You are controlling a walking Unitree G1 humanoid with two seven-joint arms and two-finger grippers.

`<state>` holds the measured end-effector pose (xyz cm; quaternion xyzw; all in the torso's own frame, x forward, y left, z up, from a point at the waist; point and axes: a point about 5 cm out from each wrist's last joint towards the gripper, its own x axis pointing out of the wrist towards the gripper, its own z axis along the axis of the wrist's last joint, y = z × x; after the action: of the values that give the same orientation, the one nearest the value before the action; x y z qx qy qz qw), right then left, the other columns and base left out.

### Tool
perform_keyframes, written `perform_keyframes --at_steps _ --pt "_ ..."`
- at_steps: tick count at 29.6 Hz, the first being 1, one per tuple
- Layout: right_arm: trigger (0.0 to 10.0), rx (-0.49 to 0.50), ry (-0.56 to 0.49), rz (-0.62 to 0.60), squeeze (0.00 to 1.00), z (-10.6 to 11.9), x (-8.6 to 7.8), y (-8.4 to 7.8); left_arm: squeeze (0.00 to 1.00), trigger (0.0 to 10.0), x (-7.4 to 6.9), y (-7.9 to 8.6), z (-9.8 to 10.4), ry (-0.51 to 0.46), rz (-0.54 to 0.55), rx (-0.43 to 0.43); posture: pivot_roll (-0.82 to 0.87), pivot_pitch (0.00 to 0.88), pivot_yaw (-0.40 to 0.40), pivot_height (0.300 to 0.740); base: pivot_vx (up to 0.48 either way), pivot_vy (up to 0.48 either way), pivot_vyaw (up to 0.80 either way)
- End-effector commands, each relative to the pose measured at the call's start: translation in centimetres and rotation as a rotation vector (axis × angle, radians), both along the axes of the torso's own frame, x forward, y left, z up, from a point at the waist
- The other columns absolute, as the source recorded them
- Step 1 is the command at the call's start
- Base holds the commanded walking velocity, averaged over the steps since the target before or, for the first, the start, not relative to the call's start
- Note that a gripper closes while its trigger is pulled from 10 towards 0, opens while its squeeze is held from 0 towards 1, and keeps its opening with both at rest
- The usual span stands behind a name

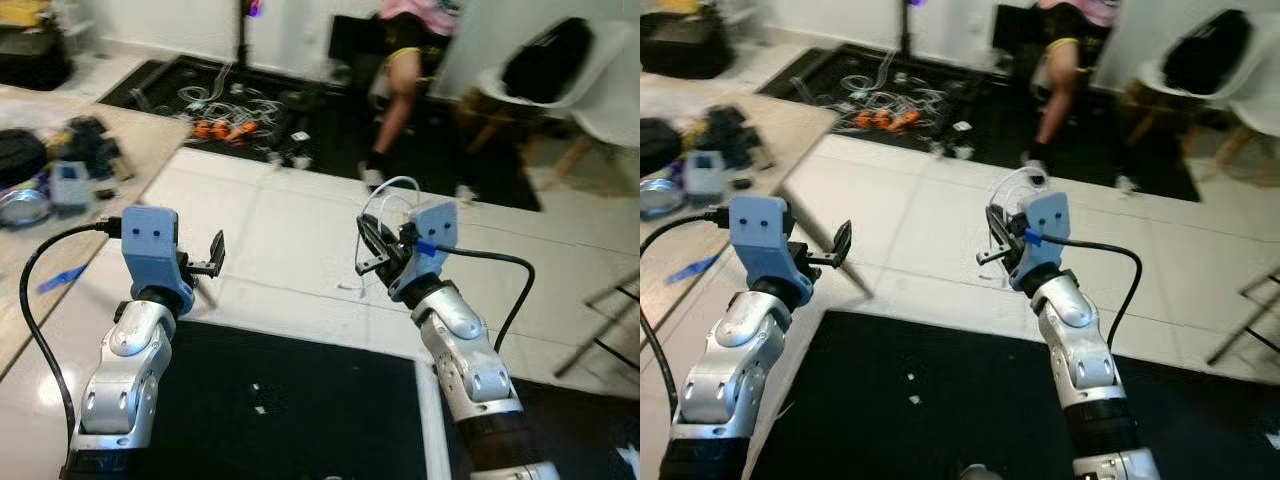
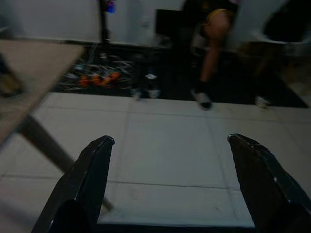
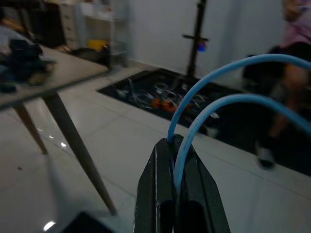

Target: Picking trash to rubbish bin

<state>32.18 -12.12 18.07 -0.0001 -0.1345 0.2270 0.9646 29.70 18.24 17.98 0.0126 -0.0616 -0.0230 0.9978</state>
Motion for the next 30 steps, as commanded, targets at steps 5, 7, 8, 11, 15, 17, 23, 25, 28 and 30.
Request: perform_keyframes --at_steps 5,7,8,11,15,17,23,25,28,30 --pt "10.0 -0.076 0.160 -0.070 0.00 -4.5 -0.1 -1.4 0.00 10.0 -0.4 0.9 -3.4 0.149 0.036 0.056 0.03 0.137 -0.068 0.740 0.000 0.000 -0.80" --pt "10.0 -0.092 0.191 -0.089 0.00 -5.3 -0.1 -1.8 0.00 10.0 -0.5 1.0 -4.1 0.184 0.044 0.064 0.03 0.137 -0.068 0.740 0.000 0.000 -0.80" --pt "10.0 -0.092 0.191 -0.089 0.00 -5.3 -0.1 -1.8 0.00 10.0 -0.5 1.0 -4.1 0.184 0.044 0.064 0.03 0.137 -0.068 0.740 0.000 0.000 -0.80" --pt "10.0 -0.112 0.263 -0.129 0.00 -7.4 -0.4 -2.6 0.00 10.0 -0.8 1.4 -6.4 0.293 0.080 0.103 0.03 0.140 -0.069 0.740 0.000 0.000 -0.80" --pt "10.0 -0.106 0.282 -0.148 0.00 -8.1 -0.5 -3.0 0.00 10.0 -1.1 1.2 -7.3 0.297 0.052 0.112 0.03 0.142 -0.068 0.740 0.000 0.000 -0.80" --pt "10.0 -0.097 0.297 -0.162 0.00 -8.9 -0.6 -3.4 0.00 10.0 -1.4 1.0 -8.1 0.292 0.026 0.087 0.03 0.139 -0.066 0.740 0.000 0.000 -0.80" --pt "10.0 -0.084 0.326 -0.196 0.00 -10.0 -0.7 -4.0 0.00 10.0 -1.8 0.8 -9.4 0.318 0.014 0.047 0.03 0.135 -0.066 0.740 0.000 0.000 -0.80" --pt "10.0 -0.083 0.334 -0.205 0.00 -10.3 -0.8 -4.1 0.00 10.0 -2.0 0.9 -9.8 0.320 0.027 0.048 0.03 0.137 -0.065 0.740 0.000 0.000 -0.80" --pt "10.0 -0.082 0.341 -0.209 0.00 -10.8 -1.1 -4.3 0.00 10.0 -2.3 0.8 -10.2 0.331 0.044 0.033 0.03 0.131 -0.068 0.740 0.000 0.000 -0.80" --pt "10.0 -0.080 0.344 -0.211 0.00 -10.9 -1.2 -4.4 0.00 10.0 -2.3 0.8 -10.3 0.329 0.049 0.036 0.03 0.131 -0.068 0.740 0.000 0.000 -0.80"
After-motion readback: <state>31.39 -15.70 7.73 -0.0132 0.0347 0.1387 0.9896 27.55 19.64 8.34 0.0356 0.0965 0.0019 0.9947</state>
